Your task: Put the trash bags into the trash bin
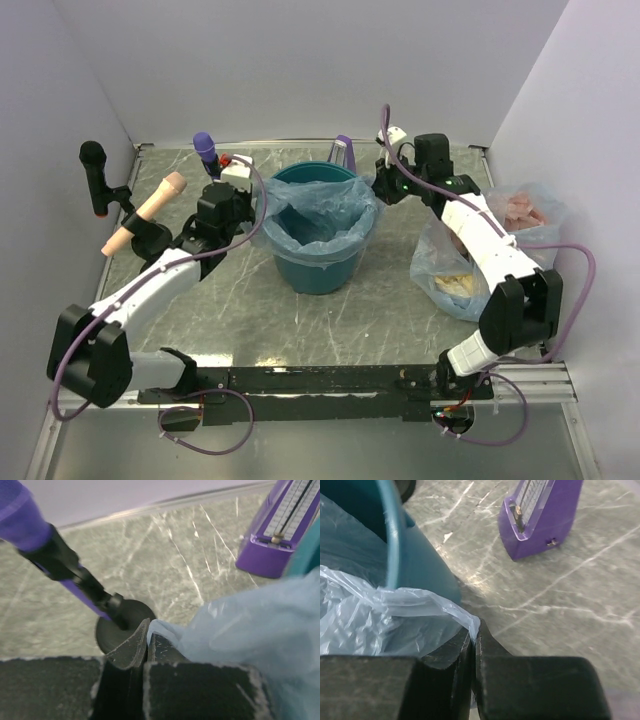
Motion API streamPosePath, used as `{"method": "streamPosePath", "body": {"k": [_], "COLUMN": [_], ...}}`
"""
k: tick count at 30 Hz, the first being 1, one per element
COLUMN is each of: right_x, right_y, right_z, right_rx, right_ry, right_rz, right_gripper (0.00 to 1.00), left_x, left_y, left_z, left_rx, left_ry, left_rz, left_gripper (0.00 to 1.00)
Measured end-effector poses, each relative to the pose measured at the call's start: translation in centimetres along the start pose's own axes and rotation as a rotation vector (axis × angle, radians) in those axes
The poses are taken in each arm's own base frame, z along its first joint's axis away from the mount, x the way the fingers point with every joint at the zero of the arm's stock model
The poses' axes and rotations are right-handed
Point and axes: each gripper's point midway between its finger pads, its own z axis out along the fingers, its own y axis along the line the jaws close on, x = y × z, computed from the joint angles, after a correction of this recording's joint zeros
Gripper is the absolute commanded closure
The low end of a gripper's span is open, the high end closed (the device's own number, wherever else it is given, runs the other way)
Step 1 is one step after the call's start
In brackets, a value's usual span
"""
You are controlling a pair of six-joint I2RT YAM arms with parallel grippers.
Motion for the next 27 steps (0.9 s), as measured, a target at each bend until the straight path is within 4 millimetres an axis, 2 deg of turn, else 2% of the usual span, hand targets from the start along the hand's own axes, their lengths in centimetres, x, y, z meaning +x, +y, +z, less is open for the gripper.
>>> {"method": "streamPosePath", "body": {"k": [2, 10, 16, 23, 27], "right_x": [0.3, 1.2, 3.5, 6.1, 6.9], "right_y": [-0.1, -0.2, 0.0, -0.7, -1.0], "right_z": [0.8, 1.6, 3.1, 4.7, 4.8], "right_rx": [-0.008, -0.019, -0.051, -0.064, -0.059], "right_ry": [0.005, 0.016, 0.059, 0.129, 0.148], "right_rz": [0.03, 0.117, 0.184, 0.267, 0.296], "right_gripper": [1.0, 1.0, 1.0, 1.0, 1.0], "left_x": [0.9, 3.6, 5.5, 8.6, 9.0], "left_y": [-0.3, -1.1, -2.3, -3.3, -3.4], "left_z": [0.6, 1.2, 2.2, 3.2, 3.3], "left_rx": [0.012, 0.057, 0.1, 0.125, 0.128], "left_ry": [0.024, 0.086, 0.127, 0.213, 0.227], "left_rz": [-0.024, -0.123, -0.178, -0.201, -0.214], "left_gripper": [0.99, 0.99, 0.99, 0.99, 0.99]}}
